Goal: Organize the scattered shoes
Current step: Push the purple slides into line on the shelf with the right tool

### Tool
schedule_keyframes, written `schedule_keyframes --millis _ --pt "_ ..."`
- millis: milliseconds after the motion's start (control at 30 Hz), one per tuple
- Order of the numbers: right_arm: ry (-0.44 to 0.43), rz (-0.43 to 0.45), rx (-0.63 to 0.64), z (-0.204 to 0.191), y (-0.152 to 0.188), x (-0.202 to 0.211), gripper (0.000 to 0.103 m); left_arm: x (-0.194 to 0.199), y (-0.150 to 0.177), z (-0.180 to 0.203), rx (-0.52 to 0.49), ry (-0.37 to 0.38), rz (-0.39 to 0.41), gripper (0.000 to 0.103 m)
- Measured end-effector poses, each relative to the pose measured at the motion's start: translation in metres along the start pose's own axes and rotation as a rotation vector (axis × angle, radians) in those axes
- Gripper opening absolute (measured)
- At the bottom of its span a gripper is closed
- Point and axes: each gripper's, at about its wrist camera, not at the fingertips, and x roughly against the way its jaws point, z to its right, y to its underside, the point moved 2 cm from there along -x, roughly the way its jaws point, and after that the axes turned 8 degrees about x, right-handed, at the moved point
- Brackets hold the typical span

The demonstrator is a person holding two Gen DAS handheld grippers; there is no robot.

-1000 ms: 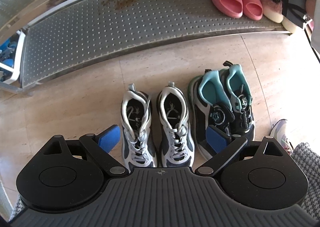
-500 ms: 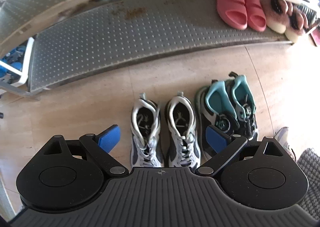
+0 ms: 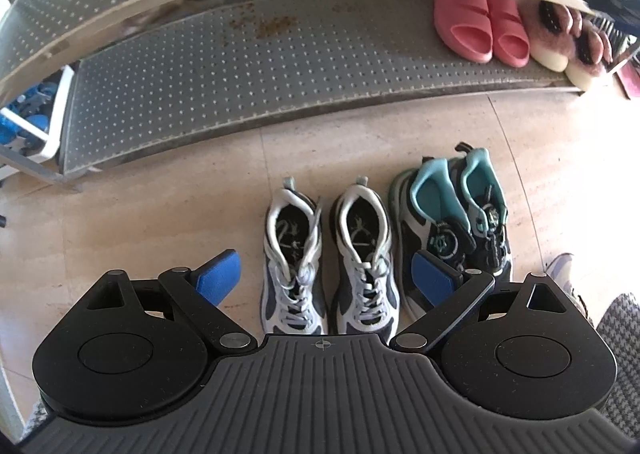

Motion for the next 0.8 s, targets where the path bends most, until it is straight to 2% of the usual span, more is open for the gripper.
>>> schedule_keyframes --millis 67,233,367,500,567,633,700,767,800 --pt "-0.020 -0.012 -0.062 -0.003 -0.004 -0.020 0.040 -0.006 -0.002 0.004 -0.007 -0.005 -0.012 0.096" --pt "0.023 -0.032 -0.069 -0.014 -0.011 -0.048 0.037 -0.012 -0.007 0.005 0.012 -0.004 -0.027 0.096" --pt "0.073 0.009 -0.071 -0.003 -0.020 -0.061 0.036 -0.014 -0.007 0.007 0.003 -0.001 -0.035 0.096" --pt "0.094 0.060 0.012 -0.005 -0.028 -0.067 0.036 -0.016 -0.006 0.007 -0.004 -0.009 -0.041 0.096" --pt "0.115 0.068 0.048 -0.006 -0.030 -0.064 0.039 -0.016 -0.006 0.007 0.001 -0.010 -0.041 0.096" --pt "0.111 0.062 0.027 0.002 -0.031 -0.055 0.049 -0.015 -0.006 0.008 0.002 -0.004 -0.038 0.096" --pt "0.140 0.064 -0.014 0.020 -0.032 -0.042 0.049 -0.014 -0.005 0.011 -0.002 0.001 -0.035 0.096" --pt "0.178 0.058 -0.041 0.039 -0.033 -0.035 0.036 -0.015 -0.003 0.014 -0.006 0.004 -0.036 0.096" --pt "0.192 0.052 -0.048 0.046 -0.033 -0.034 0.024 -0.016 -0.002 0.015 -0.009 0.001 -0.038 0.096"
